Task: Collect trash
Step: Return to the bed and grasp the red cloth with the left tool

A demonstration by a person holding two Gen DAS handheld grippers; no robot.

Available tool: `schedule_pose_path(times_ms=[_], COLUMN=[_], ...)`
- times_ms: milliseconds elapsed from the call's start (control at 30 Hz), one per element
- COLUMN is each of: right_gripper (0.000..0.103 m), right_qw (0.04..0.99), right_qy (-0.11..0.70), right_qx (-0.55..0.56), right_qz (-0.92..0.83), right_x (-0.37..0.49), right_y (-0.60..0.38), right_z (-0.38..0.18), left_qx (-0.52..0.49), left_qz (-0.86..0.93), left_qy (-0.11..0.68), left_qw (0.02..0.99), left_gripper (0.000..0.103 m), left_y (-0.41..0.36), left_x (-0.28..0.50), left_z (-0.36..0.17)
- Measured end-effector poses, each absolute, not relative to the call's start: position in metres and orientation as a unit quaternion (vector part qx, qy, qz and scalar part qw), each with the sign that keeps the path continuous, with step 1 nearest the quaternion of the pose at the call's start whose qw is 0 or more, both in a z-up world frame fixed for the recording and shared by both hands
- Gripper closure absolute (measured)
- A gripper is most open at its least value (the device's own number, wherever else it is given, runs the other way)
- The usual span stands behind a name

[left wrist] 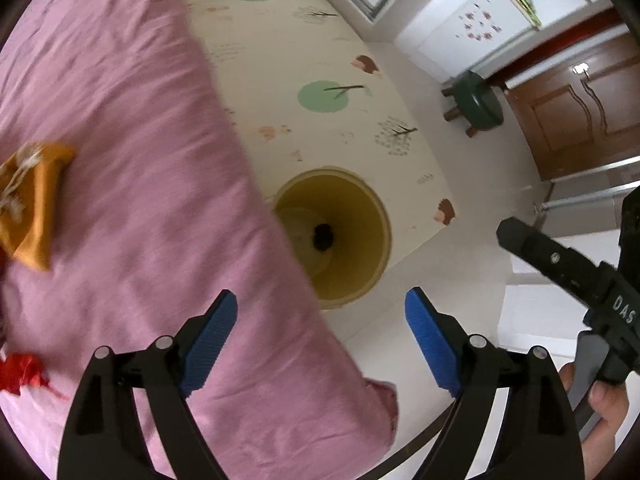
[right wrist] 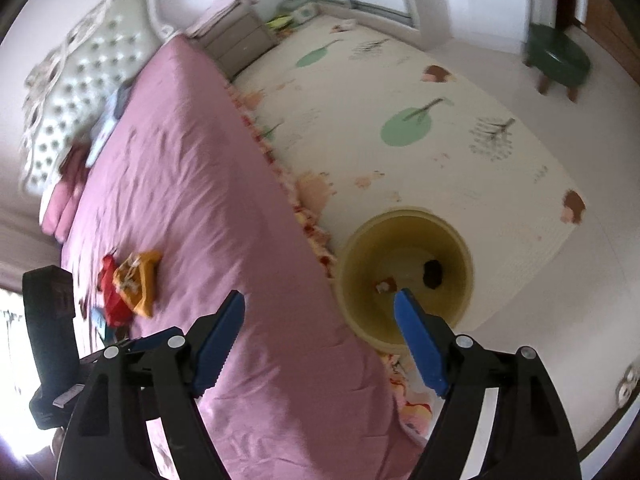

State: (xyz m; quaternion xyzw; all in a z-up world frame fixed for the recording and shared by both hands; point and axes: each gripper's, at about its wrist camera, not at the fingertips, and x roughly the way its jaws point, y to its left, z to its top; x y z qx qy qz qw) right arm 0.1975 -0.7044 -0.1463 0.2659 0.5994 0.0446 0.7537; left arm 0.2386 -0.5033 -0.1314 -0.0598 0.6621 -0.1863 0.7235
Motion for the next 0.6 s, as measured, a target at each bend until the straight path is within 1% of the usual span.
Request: schedule_pose_path(times_ms=[367, 600], right_gripper=[0.028, 0.028], right_qw=[0.744, 0.729], right_qy=[0.612, 0.627], right_qx=[0.221, 0.189], right_qz=[0.15, 0.198], right_x=[0.206, 0.193], right_y=[-0.573, -0.488], right_z=[-0.125, -0.121], left_qx=[-0.136, -0.158], left_qz=[-0.095, -0.024], left_qy=[0.645, 0.637], left_qw=[0.746, 0.754], left_gripper=[0.018, 0.018], left_y=[-0.368, -0.289], left_x=[0.207, 0.18], left_z=[-0.12, -0.12])
